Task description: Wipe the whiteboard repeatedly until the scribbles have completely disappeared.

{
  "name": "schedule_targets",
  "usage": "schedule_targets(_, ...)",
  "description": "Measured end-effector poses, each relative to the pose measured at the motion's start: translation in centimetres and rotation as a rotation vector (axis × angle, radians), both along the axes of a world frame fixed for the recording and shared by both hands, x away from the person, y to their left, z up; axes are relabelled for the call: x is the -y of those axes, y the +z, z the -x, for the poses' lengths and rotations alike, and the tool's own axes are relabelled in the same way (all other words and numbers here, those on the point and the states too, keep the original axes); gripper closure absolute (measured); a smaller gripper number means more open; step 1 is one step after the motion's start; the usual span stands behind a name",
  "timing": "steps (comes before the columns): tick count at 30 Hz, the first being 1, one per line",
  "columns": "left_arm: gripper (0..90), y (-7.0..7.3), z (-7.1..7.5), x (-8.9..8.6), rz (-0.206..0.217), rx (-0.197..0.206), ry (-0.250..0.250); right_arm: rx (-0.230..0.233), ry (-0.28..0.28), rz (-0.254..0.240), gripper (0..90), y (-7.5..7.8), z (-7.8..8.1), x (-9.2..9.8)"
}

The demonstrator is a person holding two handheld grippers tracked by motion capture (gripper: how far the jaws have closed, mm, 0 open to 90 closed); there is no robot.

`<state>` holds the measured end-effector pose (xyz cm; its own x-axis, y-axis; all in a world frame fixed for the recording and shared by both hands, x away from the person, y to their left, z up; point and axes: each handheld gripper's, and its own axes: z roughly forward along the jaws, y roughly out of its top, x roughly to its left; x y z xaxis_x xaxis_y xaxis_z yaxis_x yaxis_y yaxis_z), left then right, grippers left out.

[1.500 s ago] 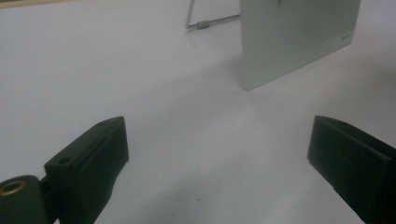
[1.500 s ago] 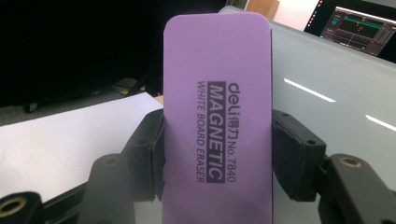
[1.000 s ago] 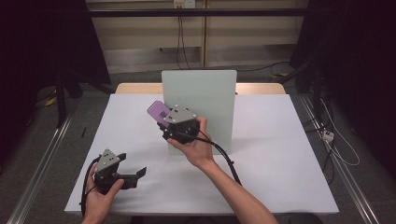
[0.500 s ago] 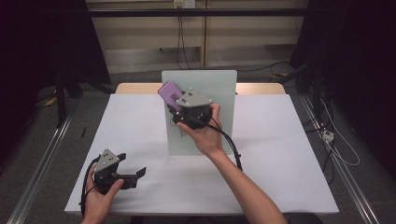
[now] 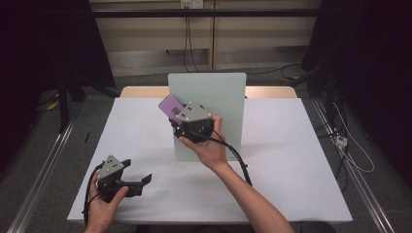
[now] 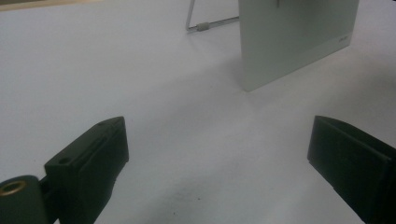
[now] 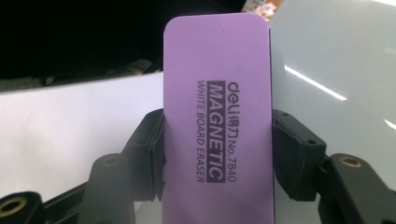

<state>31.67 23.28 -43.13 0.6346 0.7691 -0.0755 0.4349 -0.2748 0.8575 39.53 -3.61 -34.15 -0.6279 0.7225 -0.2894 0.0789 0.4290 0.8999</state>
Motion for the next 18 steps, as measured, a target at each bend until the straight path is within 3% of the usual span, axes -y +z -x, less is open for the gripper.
schedule_targets(9,5.4,0.0,0.0,0.1,-0.009,0.000,0.000,-0.088,0.066,0.068,41.8,-5.4,2.0,-1.4)
schedule_targets(15,5.4,0.0,0.0,0.0,-0.004,-0.001,0.000,-0.111,0.083,0.123,41.8,-6.7,2.7,-1.7)
schedule_targets(18,5.4,0.0,0.0,0.0,-0.001,-0.003,-0.001,-0.115,0.085,0.109,41.8,-6.4,2.5,-1.3)
